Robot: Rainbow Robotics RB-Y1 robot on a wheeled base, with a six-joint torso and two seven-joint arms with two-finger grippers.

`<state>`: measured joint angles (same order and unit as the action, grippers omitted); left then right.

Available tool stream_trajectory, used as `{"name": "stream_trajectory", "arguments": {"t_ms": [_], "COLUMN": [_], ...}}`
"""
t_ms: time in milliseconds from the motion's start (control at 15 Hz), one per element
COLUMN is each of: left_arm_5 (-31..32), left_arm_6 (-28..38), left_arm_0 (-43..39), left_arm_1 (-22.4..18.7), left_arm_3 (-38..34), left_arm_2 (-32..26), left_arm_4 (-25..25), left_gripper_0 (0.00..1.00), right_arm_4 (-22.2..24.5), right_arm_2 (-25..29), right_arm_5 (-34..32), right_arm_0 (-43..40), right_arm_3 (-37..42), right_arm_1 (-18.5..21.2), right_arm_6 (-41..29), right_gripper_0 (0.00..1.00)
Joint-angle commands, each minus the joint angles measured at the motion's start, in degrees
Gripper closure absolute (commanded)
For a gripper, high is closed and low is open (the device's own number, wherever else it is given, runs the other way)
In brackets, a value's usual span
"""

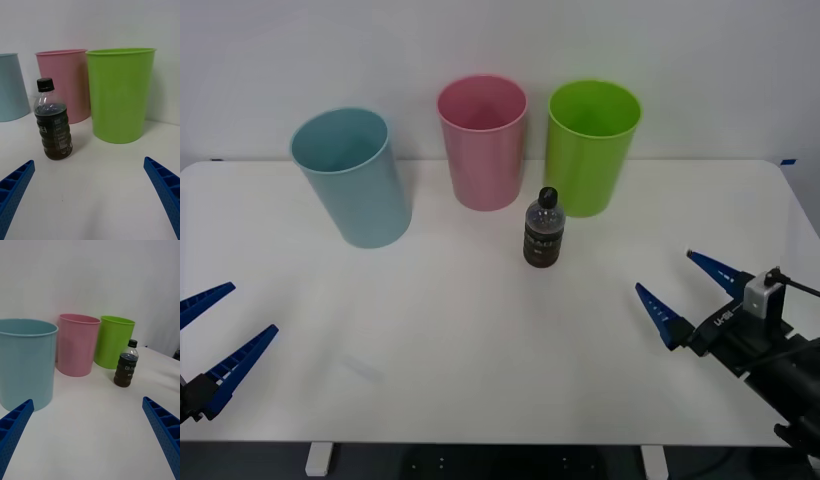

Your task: Grasp the object on the table and drop it into the matching bin: aluminum can to the light blue bin, PET bottle to the pink bin.

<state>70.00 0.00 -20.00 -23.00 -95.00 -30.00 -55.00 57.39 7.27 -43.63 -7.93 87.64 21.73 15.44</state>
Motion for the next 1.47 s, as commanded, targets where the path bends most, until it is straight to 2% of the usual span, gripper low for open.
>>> {"name": "stream_trajectory", "arguments": {"t_ms": [67, 733, 1133, 1467], "left_arm_5": [0.00, 0.00, 0.00, 0.00], "left_arm_6": [0.00, 0.00, 0.00, 0.00], "left_arm_0": [0.00, 0.00, 0.00, 0.00], "left_arm_1": [0.00, 0.00, 0.00, 0.00], "left_arm_3": [0.00, 0.00, 0.00, 0.00], "left_arm_2": [0.00, 0.00, 0.00, 0.00], "left_arm_4": [0.00, 0.00, 0.00, 0.00], "left_gripper_0": [0.00, 0.00, 0.00, 0.00], "right_arm_4": [0.36, 2.73, 2.73, 4.05], "right_arm_2": [-1.91, -7.27, -12.98, -14.30], "right_arm_5": [0.57, 3.82, 9.88, 9.88], "right_arm_0": [3.62, 14.79, 17.95, 23.75], "right_arm_3": [-3.71, -15.40, -15.92, -22.95], "right_arm_1": [0.07, -1.60, -2.13, -4.94], "right_arm_6": [0.56, 2.14, 2.49, 3.37], "right_gripper_0": [0.00, 0.00, 0.00, 0.00]}}
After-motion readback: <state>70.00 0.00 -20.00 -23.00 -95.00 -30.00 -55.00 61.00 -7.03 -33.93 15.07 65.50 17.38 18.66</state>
